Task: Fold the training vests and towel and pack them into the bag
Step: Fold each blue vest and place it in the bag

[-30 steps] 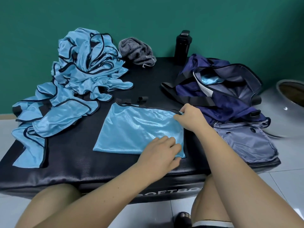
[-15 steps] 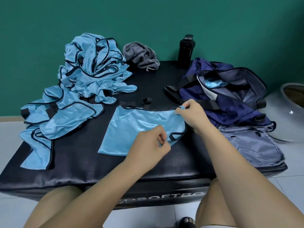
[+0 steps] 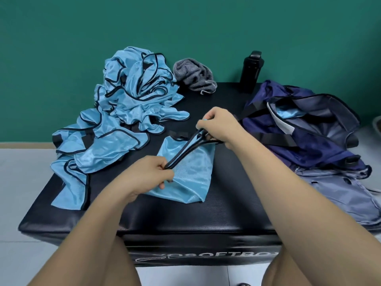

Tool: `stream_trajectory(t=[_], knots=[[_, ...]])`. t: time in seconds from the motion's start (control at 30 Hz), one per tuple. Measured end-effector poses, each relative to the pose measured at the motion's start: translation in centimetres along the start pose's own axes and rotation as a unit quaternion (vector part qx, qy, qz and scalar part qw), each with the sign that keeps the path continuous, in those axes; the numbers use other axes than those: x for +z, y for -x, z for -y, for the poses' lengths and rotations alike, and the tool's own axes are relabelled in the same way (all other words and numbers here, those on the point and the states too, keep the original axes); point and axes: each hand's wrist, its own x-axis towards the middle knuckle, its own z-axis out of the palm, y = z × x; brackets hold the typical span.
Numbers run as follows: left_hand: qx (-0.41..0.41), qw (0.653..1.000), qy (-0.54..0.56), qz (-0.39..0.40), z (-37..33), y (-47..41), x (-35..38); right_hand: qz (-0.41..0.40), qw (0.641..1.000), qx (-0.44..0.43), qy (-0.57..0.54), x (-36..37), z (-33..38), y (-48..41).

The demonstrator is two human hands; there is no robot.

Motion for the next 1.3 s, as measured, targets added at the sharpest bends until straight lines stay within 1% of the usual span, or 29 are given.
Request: stream_trajectory(t=[0.13,0.2,0.33,0.4,0.47,0.53,0.6,0.7,0.77,0.83,0.87,0.97,1.03,1.1,1.2,1.3], knots=[[-0.029,0.999,-0.007,0.038,1.5,-0.3,-1.3,0.035,0.995,-0.017,0.093,3.2,1.8,-0.8],[-0.033,0.997,-0.037,0.051,2.0,-0.3,-1.6,0.049,0.991,-0.028,0.121,4.7,2.0,-0.9],[-0.050,0.992,-0.089,0.071,2.6,-0.4,-1.9,0.094,0.984,-0.052,0.144,7.1,1.0,-0.7],[-0.055,0.992,-0.091,0.073,3.2,-0.8,-1.9,0.085,0.983,-0.066,0.146,7.5,0.3,-0.3],[-0.056,0.994,-0.070,0.057,3.4,-1.3,-1.6,0.043,0.989,-0.086,0.113,7.0,-0.3,0.1],[-0.059,0.996,-0.067,0.005,3.1,-1.9,-1.2,0.012,0.993,-0.103,0.057,6.1,-1.2,0.5],[-0.067,0.991,-0.102,-0.052,2.7,-2.2,-0.9,-0.003,0.990,-0.137,0.034,5.3,-2.4,1.2],[-0.060,0.986,-0.128,-0.085,2.6,-2.5,-0.6,-0.021,0.971,-0.209,0.112,4.1,-4.9,2.1],[-0.058,0.986,-0.132,-0.087,2.9,-2.7,-0.7,0.009,0.962,-0.218,0.164,3.7,-6.2,2.9],[-0.058,0.988,-0.119,-0.077,3.4,-3.0,-0.9,0.036,0.955,-0.218,0.198,4.0,-7.0,3.1],[-0.057,0.991,-0.102,-0.070,3.6,-3.0,-1.0,0.035,0.952,-0.221,0.206,4.3,-7.3,2.9],[-0.048,0.997,-0.046,-0.050,3.8,-2.9,-1.7,-0.001,0.944,-0.240,0.226,5.1,-7.0,1.4],[-0.044,0.998,-0.037,-0.018,3.9,-2.6,-2.3,-0.014,0.942,-0.239,0.237,5.4,-6.5,0.2],[-0.042,0.998,-0.028,0.032,3.9,-2.3,-2.7,-0.011,0.945,-0.222,0.241,5.7,-6.1,-0.8],[-0.042,0.995,-0.034,0.086,4.2,-2.3,-3.2,0.015,0.950,-0.189,0.249,5.7,-5.9,-1.6],[-0.049,0.993,-0.070,0.087,4.5,-2.3,-3.2,0.030,0.949,-0.164,0.266,5.3,-6.7,-1.4]])
